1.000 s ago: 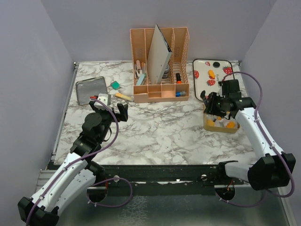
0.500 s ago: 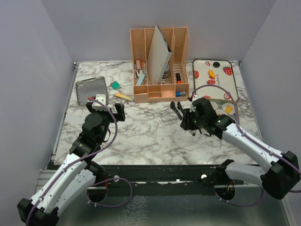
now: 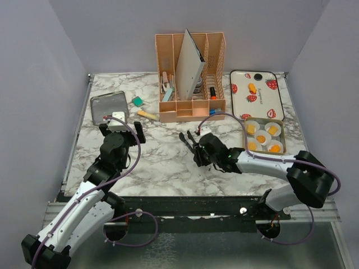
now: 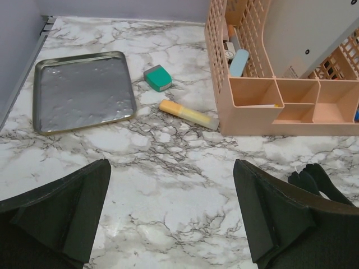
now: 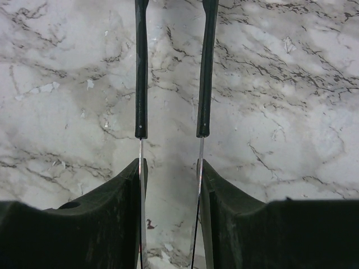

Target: Pack the cookies

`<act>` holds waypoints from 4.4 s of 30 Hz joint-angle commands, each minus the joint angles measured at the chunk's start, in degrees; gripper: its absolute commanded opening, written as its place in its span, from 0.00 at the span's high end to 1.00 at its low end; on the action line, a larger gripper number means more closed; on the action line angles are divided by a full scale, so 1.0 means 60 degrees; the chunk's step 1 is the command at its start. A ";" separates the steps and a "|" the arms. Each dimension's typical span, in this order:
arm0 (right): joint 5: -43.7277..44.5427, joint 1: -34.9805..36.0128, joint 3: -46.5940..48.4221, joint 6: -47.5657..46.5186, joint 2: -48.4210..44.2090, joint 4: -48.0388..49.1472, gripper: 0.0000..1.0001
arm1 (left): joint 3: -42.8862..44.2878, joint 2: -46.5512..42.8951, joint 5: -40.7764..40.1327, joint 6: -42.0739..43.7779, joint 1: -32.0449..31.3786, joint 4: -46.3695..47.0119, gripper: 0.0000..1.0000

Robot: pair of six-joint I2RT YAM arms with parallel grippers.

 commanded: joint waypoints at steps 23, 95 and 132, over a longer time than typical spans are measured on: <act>0.1912 0.0464 -0.0292 0.0504 -0.0922 -0.0493 0.10 | 0.1549 0.3932 0.2707 -0.0600 0.2187 -0.1008 0.01; 0.5513 0.0450 -0.2925 0.0320 -0.4592 0.0940 0.00 | 1.0658 1.5055 0.3281 -0.0198 0.4784 -0.3606 1.00; 0.0382 0.0521 -0.2721 -0.2145 -0.4048 0.5468 0.00 | 0.4228 0.5436 0.4971 -0.5182 0.4784 -0.1207 1.00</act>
